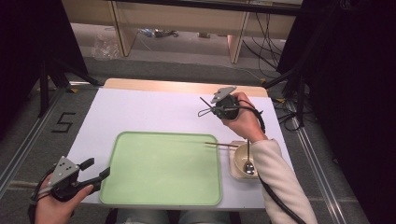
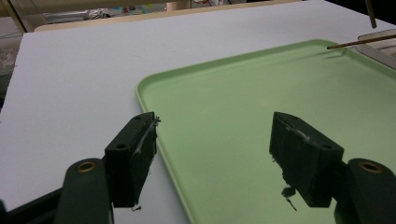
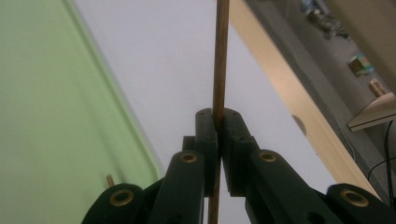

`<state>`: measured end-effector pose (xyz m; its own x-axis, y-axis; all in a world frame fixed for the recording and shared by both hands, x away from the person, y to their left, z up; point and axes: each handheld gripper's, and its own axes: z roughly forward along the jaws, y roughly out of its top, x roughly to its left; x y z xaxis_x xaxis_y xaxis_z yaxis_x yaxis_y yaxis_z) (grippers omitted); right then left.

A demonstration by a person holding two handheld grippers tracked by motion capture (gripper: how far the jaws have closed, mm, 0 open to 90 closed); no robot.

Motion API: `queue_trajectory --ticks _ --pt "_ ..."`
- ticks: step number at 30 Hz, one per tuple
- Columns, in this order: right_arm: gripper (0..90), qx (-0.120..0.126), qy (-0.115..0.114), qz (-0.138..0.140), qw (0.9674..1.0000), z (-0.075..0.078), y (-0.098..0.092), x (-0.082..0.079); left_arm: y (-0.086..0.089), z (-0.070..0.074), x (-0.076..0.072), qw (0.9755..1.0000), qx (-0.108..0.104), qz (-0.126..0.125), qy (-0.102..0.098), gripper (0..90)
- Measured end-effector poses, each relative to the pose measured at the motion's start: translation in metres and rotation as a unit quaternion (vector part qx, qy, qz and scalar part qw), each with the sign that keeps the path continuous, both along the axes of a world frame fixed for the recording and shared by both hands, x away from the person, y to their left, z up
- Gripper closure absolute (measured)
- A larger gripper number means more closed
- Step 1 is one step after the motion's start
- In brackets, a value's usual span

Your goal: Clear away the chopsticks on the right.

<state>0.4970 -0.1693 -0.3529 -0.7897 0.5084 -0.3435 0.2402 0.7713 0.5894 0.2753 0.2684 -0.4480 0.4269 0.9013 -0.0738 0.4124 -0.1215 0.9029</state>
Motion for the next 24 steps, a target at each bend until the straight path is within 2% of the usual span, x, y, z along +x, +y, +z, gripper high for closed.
queue_trajectory --ticks 1,2,3,4,5,6,7,8,9,10,11,14,15,16,17,18,19,20,22,23,24 --pt "87.1 0.035 -0.012 -0.016 0.9992 0.003 -0.003 -0.003 0.0 0.0 0.0 1.0 0.0 0.0 0.0 31.5" --pt "87.1 0.035 -0.012 -0.016 0.9992 0.003 -0.003 -0.003 0.0 0.0 0.0 1.0 0.001 0.0 0.0 31.5" --pt "87.1 0.049 -0.023 -0.022 0.9983 0.004 -0.006 -0.004 0.0 0.0 0.0 1.0 0.001 0.0 0.0 31.5" --pt "87.1 0.092 -0.035 -0.034 0.9945 0.007 -0.01 -0.008 0.0 0.0 0.0 1.0 0.001 0.0 0.0 31.5" --pt "87.1 0.092 -0.035 -0.034 0.9945 0.007 -0.01 -0.008 0.0 0.0 0.0 1.0 0.001 0.0 0.0 31.5" --pt "87.1 0.113 -0.05 -0.04 0.9915 0.008 -0.012 -0.009 0.0 0.0 0.0 1.0 0.001 0.0 0.001 31.5" --pt "87.1 0.144 -0.048 -0.053 0.987 0.009 -0.016 -0.011 0.0 0.0 0.0 1.0 0.001 0.0 0.001 31.5" --pt "87.1 0.159 -0.041 -0.062 0.9845 0.01 -0.017 -0.013 0.0 0.0 0.0 1.0 0.0 0.0 0.001 31.5" --pt "87.1 0.174 -0.06 -0.067 0.9807 0.011 -0.02 -0.014 0.0 0.0 0.0 1.0 0.0 -0.001 0.001 31.5" --pt "87.1 0.185 -0.058 -0.071 0.9784 0.011 -0.022 -0.015 0.0 0.0 0.0 1.0 0.001 -0.001 0.001 31.5" --pt "87.1 0.204 -0.063 -0.077 0.9739 0.011 -0.024 -0.017 0.0 0.0 0.0 1.0 0.001 -0.001 0.001 31.5" --pt "87.1 0.236 -0.067 -0.089 0.9654 0.011 -0.029 -0.023 0.0 -0.001 0.001 1.0 0.0 -0.001 0.0 31.6" --pt "87.0 0.251 -0.066 -0.091 0.9614 0.011 -0.03 -0.025 -0.001 -0.001 0.001 1.0 -0.001 0.0 0.0 31.6" --pt "87.1 0.257 -0.061 -0.091 0.9602 0.012 -0.032 -0.025 -0.001 -0.001 0.001 1.0 -0.001 0.0 0.0 31.6" --pt "87.0 0.27 -0.066 -0.094 0.9559 0.013 -0.032 -0.027 -0.001 -0.001 0.001 1.0 0.0 0.0 0.0 31.6" --pt "87.0 0.268 -0.083 -0.094 0.9552 0.015 -0.035 -0.026 -0.001 -0.001 0.001 1.0 0.0 -0.001 0.0 31.6" --pt "87.0 0.28 -0.074 -0.099 0.952 0.016 -0.036 -0.027 0.0 0.0 0.0 1.0 0.001 0.0 0.0 31.6" --pt "87.1 0.291 -0.077 -0.1 0.9484 0.016 -0.037 -0.027 0.0 0.0 0.0 1.0 0.001 0.001 0.0 31.7" --pt "87.0 0.297 -0.073 -0.11 0.9458 0.015 -0.038 -0.029 0.0 0.0 0.0 1.0 0.001 0.0 0.0 31.7" --pt "87.0 0.3 -0.08 -0.109 0.9442 0.013 -0.038 -0.028 0.0 0.0 0.0 1.0 0.0 0.0 0.0 31.7" --pt "87.0 0.301 -0.076 -0.111 0.9441 0.013 -0.038 -0.028 0.0 0.0 0.0 1.0 -0.001 -0.001 0.0 31.7"
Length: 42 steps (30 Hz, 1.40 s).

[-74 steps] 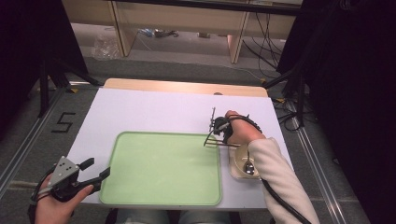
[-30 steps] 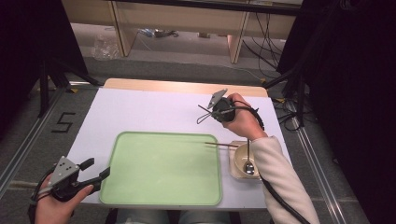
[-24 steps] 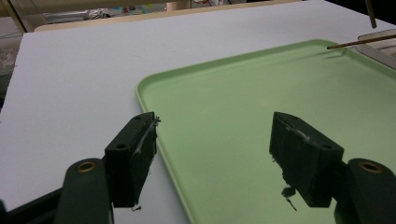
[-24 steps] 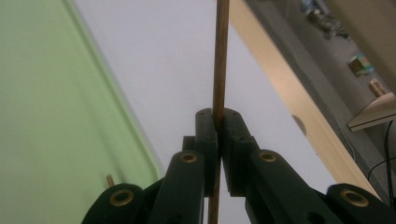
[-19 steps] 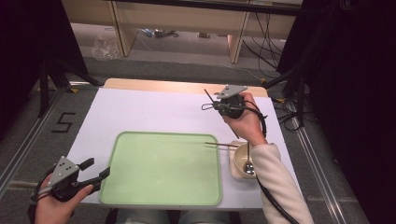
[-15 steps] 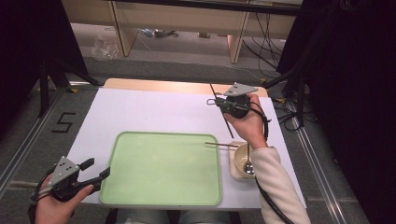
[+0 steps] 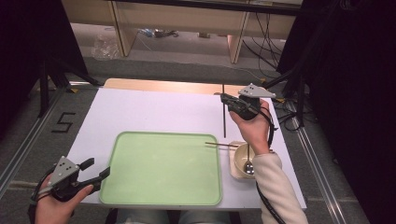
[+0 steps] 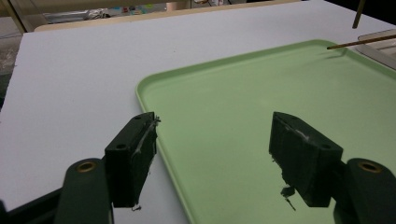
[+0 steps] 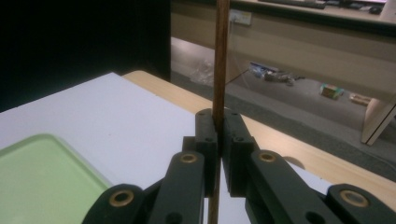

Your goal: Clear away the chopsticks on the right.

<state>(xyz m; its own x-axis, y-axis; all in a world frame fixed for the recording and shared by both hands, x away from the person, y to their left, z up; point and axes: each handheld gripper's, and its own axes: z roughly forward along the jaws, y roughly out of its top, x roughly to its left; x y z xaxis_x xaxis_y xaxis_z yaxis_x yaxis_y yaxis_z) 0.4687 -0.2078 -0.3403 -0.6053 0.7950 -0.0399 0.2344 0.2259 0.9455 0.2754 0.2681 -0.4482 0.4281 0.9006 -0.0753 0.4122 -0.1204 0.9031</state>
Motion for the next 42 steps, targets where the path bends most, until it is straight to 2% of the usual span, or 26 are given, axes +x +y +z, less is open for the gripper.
queue_trajectory --ticks 2,3,5,7,9,12,15,16,20,21,22,30,31,33,35,36,38,40,41,42 --pt "87.0 -0.002 -0.001 0.004 1.0 0.0 -0.001 0.0 0.0 0.0 0.0 1.0 -0.001 -0.002 -0.001 31.7" --pt "87.1 0.008 0.012 0.004 0.9999 -0.001 0.002 -0.001 0.0 0.0 0.0 1.0 0.0 -0.002 -0.001 31.7" --pt "87.1 0.005 0.01 0.009 0.9999 0.001 0.004 -0.002 0.0 0.0 0.0 1.0 -0.001 -0.001 0.0 31.8" --pt "87.1 -0.001 -0.006 0.006 1.0 0.002 0.005 -0.003 0.0 0.0 0.0 1.0 -0.001 -0.001 0.0 31.8" --pt "87.1 0.01 0.01 0.011 0.9998 0.002 0.009 -0.005 0.0 0.0 0.0 1.0 -0.001 -0.002 -0.001 31.8" --pt "87.1 0.005 0.008 0.021 0.9997 0.003 0.014 -0.007 0.0 0.0 0.0 1.0 -0.001 -0.002 -0.001 31.9" --pt "87.1 0.01 0.019 0.019 0.9996 0.004 0.02 -0.011 0.0 0.0 0.0 1.0 -0.002 0.0 -0.001 31.9" --pt "87.1 0.017 0.016 0.019 0.9995 0.004 0.022 -0.012 0.0 0.0 0.0 1.0 -0.001 0.0 0.0 31.9" --pt "87.1 0.005 0.009 0.033 0.9994 0.007 0.026 -0.015 0.0 0.0 0.0 1.0 -0.001 -0.002 0.0 31.9" --pt "87.1 0.012 0.02 0.03 0.9993 0.008 0.028 -0.017 0.0 0.0 0.0 1.0 -0.001 -0.002 0.0 31.9" --pt "87.1 0.011 0.011 0.036 0.9992 0.008 0.029 -0.017 0.0 0.0 0.0 1.0 -0.001 -0.001 0.0 31.9" --pt "87.1 0.015 0.037 0.022 0.999 0.011 0.035 -0.023 0.0 0.0 0.0 1.0 -0.001 -0.001 0.0 31.9" --pt "87.1 0.015 0.03 0.022 0.9992 0.011 0.035 -0.023 0.0 0.0 0.0 1.0 -0.001 -0.001 0.0 31.9" --pt "87.1 0.016 0.035 0.016 0.9991 0.011 0.036 -0.024 0.0 0.0 0.0 1.0 -0.001 -0.001 0.0 31.9" --pt "87.1 0.03 0.046 0.016 0.9984 0.011 0.037 -0.025 0.0 0.0 0.0 1.0 -0.001 -0.001 0.0 32.0" --pt "87.1 0.035 0.059 0.011 0.9976 0.012 0.038 -0.027 0.0 0.0 0.0 1.0 -0.001 -0.001 0.0 32.0" --pt "87.1 0.034 0.056 0.01 0.9978 0.011 0.037 -0.025 0.0 0.0 0.0 1.0 -0.001 -0.001 0.0 32.0" --pt "87.1 0.046 0.07 0.004 0.9965 0.011 0.037 -0.026 0.0 0.0 0.0 1.0 -0.001 -0.002 0.001 32.0" --pt "87.1 0.042 0.072 0.0 0.9965 0.011 0.036 -0.026 0.0 0.0 0.0 1.0 -0.001 -0.001 0.001 32.0" --pt "87.1 0.054 0.082 0.0 0.9951 0.01 0.037 -0.026 0.0 0.0 0.0 1.0 -0.001 -0.001 0.001 32.0"
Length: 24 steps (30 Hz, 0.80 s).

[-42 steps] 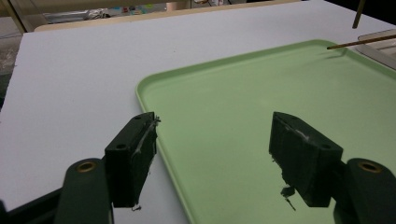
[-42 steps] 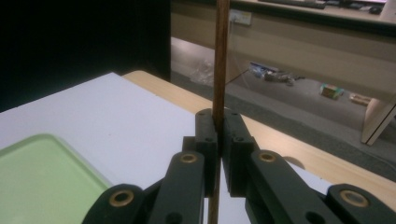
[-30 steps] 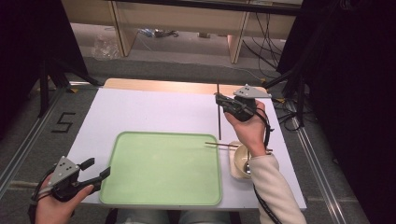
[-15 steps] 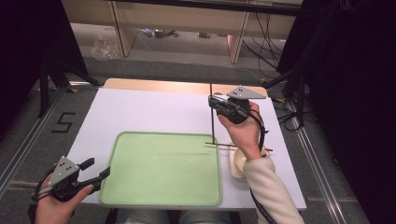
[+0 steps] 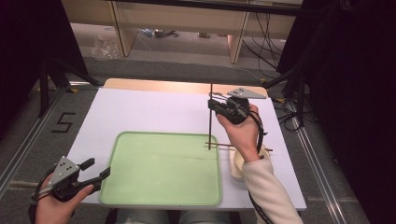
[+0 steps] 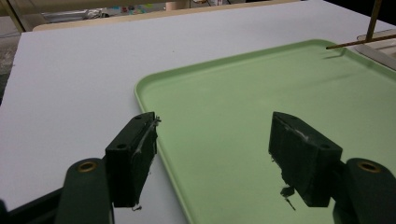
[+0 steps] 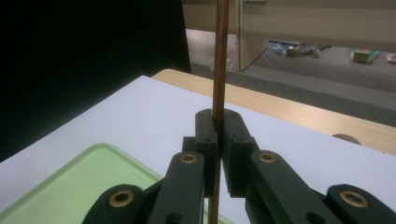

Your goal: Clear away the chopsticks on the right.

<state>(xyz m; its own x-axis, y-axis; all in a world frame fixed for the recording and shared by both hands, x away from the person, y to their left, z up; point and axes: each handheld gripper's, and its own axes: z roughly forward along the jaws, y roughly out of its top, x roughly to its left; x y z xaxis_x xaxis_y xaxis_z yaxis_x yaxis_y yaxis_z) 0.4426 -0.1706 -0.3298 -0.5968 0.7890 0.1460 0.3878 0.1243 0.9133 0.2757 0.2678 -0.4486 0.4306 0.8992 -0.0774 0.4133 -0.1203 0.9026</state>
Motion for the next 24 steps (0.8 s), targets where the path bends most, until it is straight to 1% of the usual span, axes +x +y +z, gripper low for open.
queue_trajectory --ticks 2,4,5,6,7,8,11,12,13,15,17,18,19,20,22,23,24 --pt "87.1 0.007 0.012 0.0 0.9999 0.0001 -0.0006 0.0002 0.0 0.0 0.0 1.0 0.0 0.0 0.0 32.0" --pt "87.0 0.01 0.03 -0.004 0.9995 0.0001 -0.0005 -0.0003 0.0001 0.0 0.0 1.0 0.0 0.0 0.0 32.0" --pt "87.1 0.015 0.031 -0.004 0.9994 -0.0005 -0.0004 0.0001 0.0001 0.0 0.0 1.0 0.0 0.0 0.0 32.0" --pt "87.1 0.006 0.03 -0.008 0.9995 -0.001 -0.0012 0.0006 0.0 -0.0002 0.0001 1.0 0.0 0.0 0.0 32.0" --pt "87.1 0.012 0.036 -0.005 0.9993 -0.0014 -0.0005 0.0009 0.0 -0.0002 0.0001 1.0 -0.001 0.0 -0.001 32.0" --pt "87.0 0.014 0.045 -0.009 0.9988 -0.0014 0.0 0.0001 0.0001 0.0 0.0 1.0 0.0 0.0 0.0 32.0" --pt "87.0 0.014 0.053 -0.011 0.9984 -0.003 0.0007 0.0007 0.0002 -0.0002 0.0001 1.0 -0.001 0.0 0.0 32.0" --pt "87.0 0.008 0.056 -0.007 0.9984 -0.0033 0.0007 0.0014 0.0002 0.0 -0.0001 1.0 0.001 0.002 0.0 32.0" --pt "87.0 0.009 0.059 -0.008 0.9982 -0.0035 0.0009 0.0014 0.0003 -0.0001 0.0001 1.0 0.0 0.0 0.0 32.0" --pt "87.0 0.016 0.073 -0.012 0.9971 -0.0038 0.0015 0.0009 0.0003 -0.0004 0.0004 1.0 -0.001 -0.001 -0.001 32.0" --pt "87.0 0.019 0.083 -0.013 0.9963 -0.0043 0.0018 0.0008 0.0003 0.0001 -0.0001 1.0 0.001 0.002 0.002 32.0" --pt "87.1 0.02 0.093 -0.018 0.9953 -0.0046 0.0024 0.0005 0.0002 -0.0004 0.0002 1.0 -0.001 0.001 0.0 32.1" --pt "87.0 0.022 0.102 -0.017 0.9945 -0.0049 0.0029 0.0005 0.0002 -0.0005 0.0004 1.0 -0.002 0.0 0.0 32.0" --pt "87.1 0.02 0.104 -0.018 0.9942 -0.0059 0.0029 0.0009 0.0002 -0.0005 0.0004 1.0 -0.003 0.0 0.0 32.1" --pt "87.0 0.021 0.117 -0.018 0.9927 -0.0072 0.0035 0.0014 0.0 -0.0005 0.0003 1.0 -0.002 0.002 0.0 32.1" --pt "87.1 0.022 0.133 -0.023 0.9906 -0.0074 0.0043 0.0008 0.0 -0.0006 0.0003 1.0 -0.002 0.001 0.0 32.1" --pt "87.0 0.027 0.142 -0.026 0.9892 -0.0078 0.0056 0.0002 -0.0002 -0.0005 0.0002 1.0 -0.002 0.001 0.002 32.1"
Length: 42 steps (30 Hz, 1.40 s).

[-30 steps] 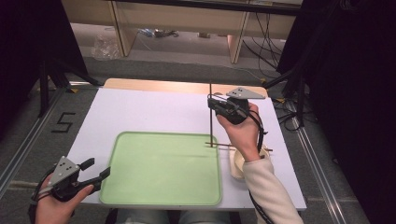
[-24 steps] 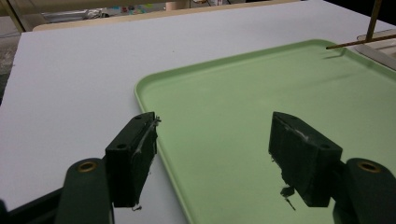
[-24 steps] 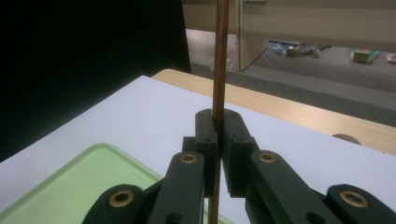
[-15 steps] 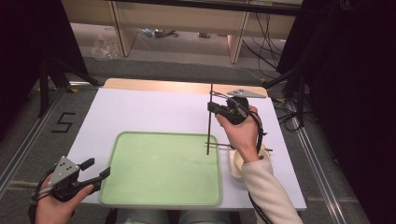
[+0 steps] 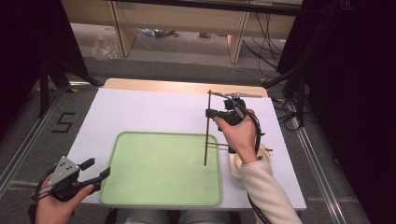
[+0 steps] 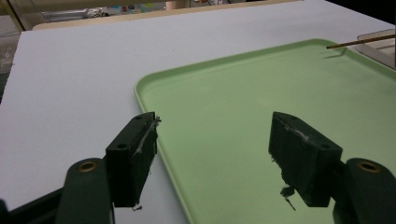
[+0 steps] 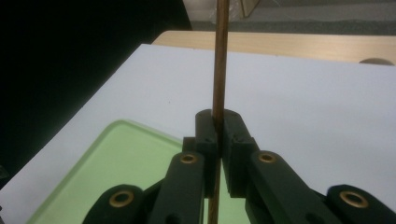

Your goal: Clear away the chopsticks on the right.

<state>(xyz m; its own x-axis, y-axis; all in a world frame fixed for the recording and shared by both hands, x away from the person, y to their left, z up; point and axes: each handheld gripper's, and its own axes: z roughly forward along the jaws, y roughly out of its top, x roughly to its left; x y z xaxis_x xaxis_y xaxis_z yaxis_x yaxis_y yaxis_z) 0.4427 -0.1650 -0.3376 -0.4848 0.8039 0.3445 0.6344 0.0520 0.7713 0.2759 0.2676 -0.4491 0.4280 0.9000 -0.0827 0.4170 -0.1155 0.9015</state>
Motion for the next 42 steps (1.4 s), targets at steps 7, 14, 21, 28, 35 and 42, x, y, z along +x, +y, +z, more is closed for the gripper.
queue_trajectory --ticks 7,14,21,28,35,42 --pt "87.1 -0.019 0.045 -0.009 0.9988 -0.008 0.002 0.003 0.0 0.0 0.0 1.0 0.002 -0.002 0.002 32.1" --pt "87.1 -0.04 0.104 -0.013 0.9936 -0.021 0.007 0.006 0.0 -0.001 0.0 1.0 0.002 -0.002 0.003 32.1" --pt "87.1 -0.041 0.199 -0.027 0.9788 -0.036 0.017 0.007 0.0 -0.001 0.0 1.0 0.003 -0.002 0.004 32.1" --pt "87.0 -0.071 0.215 -0.023 0.9738 -0.054 0.023 0.011 0.0 -0.001 0.0 1.0 0.003 -0.002 0.004 32.1" --pt "87.0 -0.098 0.247 -0.022 0.9638 -0.066 0.027 0.013 0.0 -0.001 0.0 1.0 0.003 -0.002 0.005 32.2" --pt "87.0 -0.117 0.275 -0.031 0.9538 -0.079 0.027 0.016 0.0 -0.001 0.0 1.0 0.003 -0.002 0.005 32.2"
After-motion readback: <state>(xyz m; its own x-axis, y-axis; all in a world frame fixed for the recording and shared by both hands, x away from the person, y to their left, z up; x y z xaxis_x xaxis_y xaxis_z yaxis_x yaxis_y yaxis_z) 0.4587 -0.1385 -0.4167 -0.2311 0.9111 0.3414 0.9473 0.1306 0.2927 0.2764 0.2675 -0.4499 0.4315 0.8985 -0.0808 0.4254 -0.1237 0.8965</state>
